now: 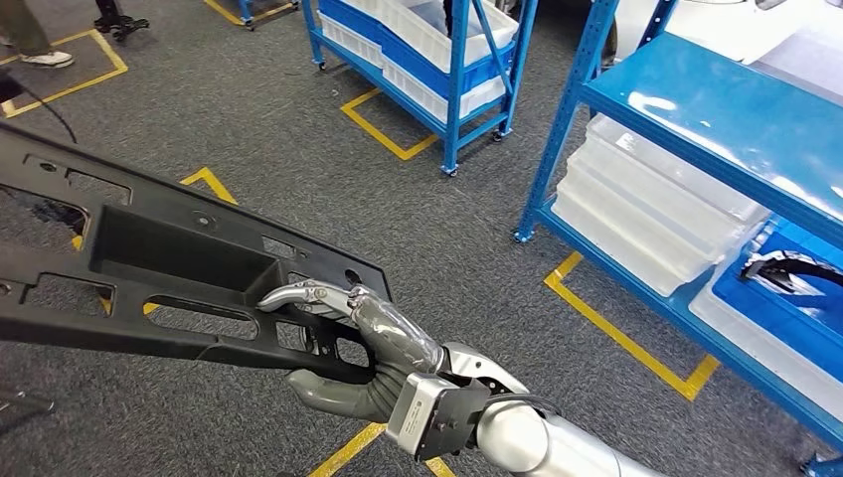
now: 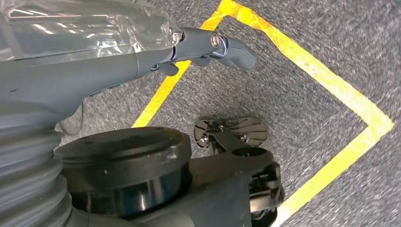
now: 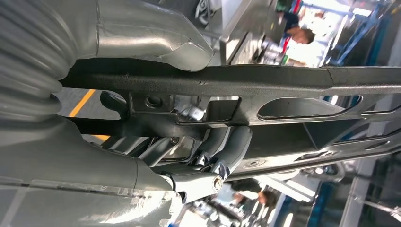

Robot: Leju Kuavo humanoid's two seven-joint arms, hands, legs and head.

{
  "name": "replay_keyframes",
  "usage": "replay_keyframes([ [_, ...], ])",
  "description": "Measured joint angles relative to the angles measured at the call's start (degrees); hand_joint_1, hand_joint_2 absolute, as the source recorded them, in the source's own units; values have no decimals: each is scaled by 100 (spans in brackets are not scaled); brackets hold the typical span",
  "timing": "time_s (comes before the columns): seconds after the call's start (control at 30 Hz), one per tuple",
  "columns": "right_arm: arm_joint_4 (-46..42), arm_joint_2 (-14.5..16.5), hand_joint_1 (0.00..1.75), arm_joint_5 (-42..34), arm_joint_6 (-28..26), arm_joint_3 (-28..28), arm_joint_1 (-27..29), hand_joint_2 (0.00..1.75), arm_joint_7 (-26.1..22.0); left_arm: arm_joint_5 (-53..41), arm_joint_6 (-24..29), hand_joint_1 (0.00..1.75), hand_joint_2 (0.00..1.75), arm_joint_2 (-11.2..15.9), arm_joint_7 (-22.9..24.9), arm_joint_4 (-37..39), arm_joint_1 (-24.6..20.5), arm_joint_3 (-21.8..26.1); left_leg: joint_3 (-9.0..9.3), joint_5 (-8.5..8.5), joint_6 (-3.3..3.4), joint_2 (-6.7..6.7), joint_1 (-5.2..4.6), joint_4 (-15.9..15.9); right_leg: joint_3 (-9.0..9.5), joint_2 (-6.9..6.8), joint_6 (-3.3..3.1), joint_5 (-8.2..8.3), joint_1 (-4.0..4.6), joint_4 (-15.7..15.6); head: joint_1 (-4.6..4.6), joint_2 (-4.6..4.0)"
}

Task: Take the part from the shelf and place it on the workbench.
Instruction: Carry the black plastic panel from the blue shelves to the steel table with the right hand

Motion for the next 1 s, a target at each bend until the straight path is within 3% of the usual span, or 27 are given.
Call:
replay_keyframes([
  [0.07,0,-1,175,7,-1,10,3,175,1,2,1,0,175,0,1,0,1,1,-37,-5,-70,-111,6,30,126,143,-6,92,-9,-317,21,0],
  [0.13,0,7,175,12,-2,19,4,175,1,4,5,0,175,2,2,1,12,1,-55,14,-148,-187,19,14,137,43,-55,107,14,-337,4,0],
  [0.17,0,19,175,14,-1,21,4,175,1,5,9,0,175,3,2,1,16,1,-63,-6,-179,-129,20,45,152,-18,-91,121,18,-358,-11,0],
  [0.23,0,42,175,15,1,24,3,175,-9,8,19,0,175,7,2,1,10,2,-203,-220,-228,151,5,391,179,-167,-165,137,14,-403,-83,0],
  [0.3,1,48,175,15,3,25,10,175,-15,8,23,0,175,7,3,0,3,1,-544,-604,-261,421,4,1135,188,-328,-210,123,39,-410,-176,0],
  [0.37,2,47,175,16,5,28,24,175,-13,8,23,0,175,7,5,0,10,1,-789,-784,-276,485,20,1668,192,-494,-226,108,61,-409,-214,0],
  [0.4,2,47,175,16,7,31,27,175,-12,8,24,0,175,7,8,0,14,0,-758,-716,-273,499,23,1633,199,-571,-227,100,67,-409,-228,0],
  [0.43,2,48,175,16,7,32,28,175,-12,9,25,0,175,7,9,0,16,0,-609,-559,-261,534,20,1369,212,-648,-223,90,70,-409,-248,0],
  [0.5,2,48,175,16,8,33,25,175,-12,8,30,0,175,7,11,0,12,-1,-163,-225,-207,791,-22,542,248,-782,-197,58,90,-405,-296,0],
  [0.57,2,48,175,16,10,33,19,175,-13,7,33,0,175,7,13,0,7,1,52,-104,-140,985,-78,63,274,-894,-154,29,120,-403,-320,0],
  [0.6,2,48,175,16,13,33,18,175,-13,7,33,0,175,7,16,0,8,1,41,-114,-112,974,-99,24,280,-951,-130,21,131,-407,-318,0],
  [0.67,3,50,175,15,19,33,12,175,-13,7,33,0,175,9,33,1,21,1,31,-82,-52,822,-84,-18,304,-1015,-72,-7,125,-408,-297,0],
  [0.73,5,50,175,14,27,36,1,175,-21,8,33,0,175,11,61,1,22,0,57,-37,18,670,-53,-80,226,-761,-21,-181,97,-174,-262,0],
  [0.8,20,43,175,11,39,39,3,175,-32,12,29,0,175,11,79,0,10,-1,68,-17,62,516,-44,-100,-92,-404,-8,-517,69,496,-184,0],
  [0.87,49,34,175,7,52,46,15,175,-40,17,25,0,175,11,92,1,5,-1,70,-19,78,348,-50,-94,-422,-291,-1,-678,62,1091,-110,0],
  [0.9,64,32,175,4,58,50,16,175,-44,20,24,0,175,11,99,1,8,-1,72,-21,78,262,-51,-86,-473,-274,1,-601,57,1123,-88,0],
  [0.93,76,32,175,2,60,53,15,175,-48,21,24,0,175,11,106,1,10,-1,75,-25,73,173,-50,-74,-419,-255,1,-423,49,937,-69,0],
  [1.0,90,33,175,-2,63,57,9,175,-56,22,24,0,175,11,115,0,7,0,68,-47,39,11,-47,-35,-137,-58,-8,-15,20,223,-30,0],
])
